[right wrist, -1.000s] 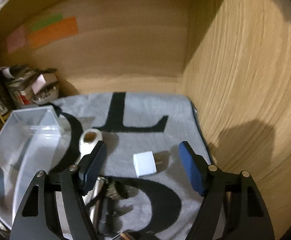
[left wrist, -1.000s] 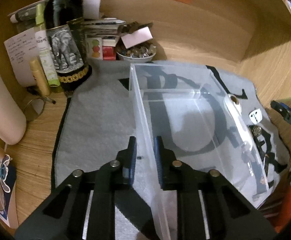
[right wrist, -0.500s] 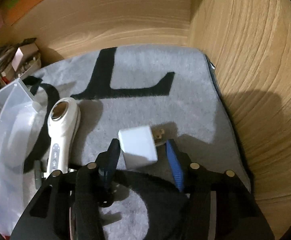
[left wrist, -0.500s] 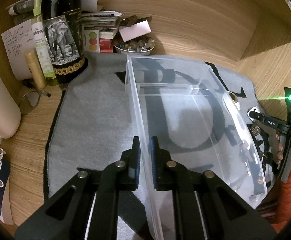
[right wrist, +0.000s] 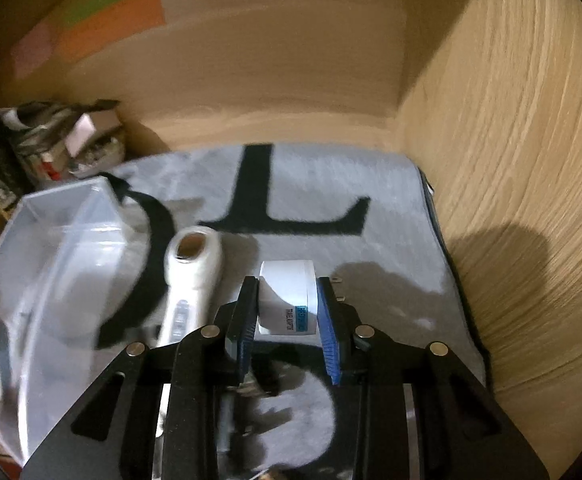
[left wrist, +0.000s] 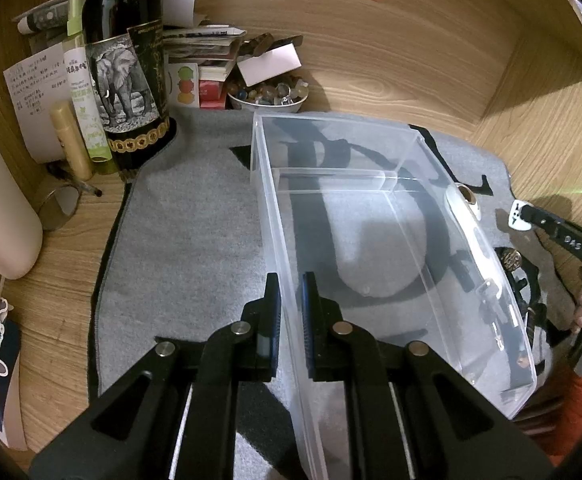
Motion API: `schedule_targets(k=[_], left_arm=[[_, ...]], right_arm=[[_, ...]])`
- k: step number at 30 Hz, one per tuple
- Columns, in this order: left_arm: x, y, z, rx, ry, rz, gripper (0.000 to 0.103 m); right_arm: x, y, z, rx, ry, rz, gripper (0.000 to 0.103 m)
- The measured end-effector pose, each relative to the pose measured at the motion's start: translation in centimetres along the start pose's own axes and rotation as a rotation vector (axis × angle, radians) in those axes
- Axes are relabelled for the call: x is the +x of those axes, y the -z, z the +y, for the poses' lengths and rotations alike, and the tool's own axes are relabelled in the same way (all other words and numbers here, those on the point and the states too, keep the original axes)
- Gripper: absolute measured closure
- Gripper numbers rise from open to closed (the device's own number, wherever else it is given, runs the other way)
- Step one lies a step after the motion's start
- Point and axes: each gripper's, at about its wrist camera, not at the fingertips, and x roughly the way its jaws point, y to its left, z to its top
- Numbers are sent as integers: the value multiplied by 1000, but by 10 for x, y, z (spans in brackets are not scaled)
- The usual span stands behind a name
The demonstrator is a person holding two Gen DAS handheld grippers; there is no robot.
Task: Organize rigid objects
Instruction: 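Grasp the small white plug adapter with the right gripper, then carry the adapter over the box and open the right gripper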
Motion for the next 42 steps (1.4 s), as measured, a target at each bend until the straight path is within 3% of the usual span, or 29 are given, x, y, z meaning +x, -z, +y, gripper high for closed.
schedule_targets(k=[7, 15, 29, 42], left_arm=[[1, 1, -1, 8, -1, -15, 92], [1, 1, -1, 8, 3, -23, 92], [1, 3, -3, 16, 0, -31, 92], [1, 3, -4, 28, -1, -37, 92]], right_arm=[[-28, -10, 39, -61, -71, -95, 77], [-49, -19, 97, -174, -238, -160, 77], [1, -14, 175, -357, -334, 6, 77], [24, -11, 189, -421, -316, 97, 77]])
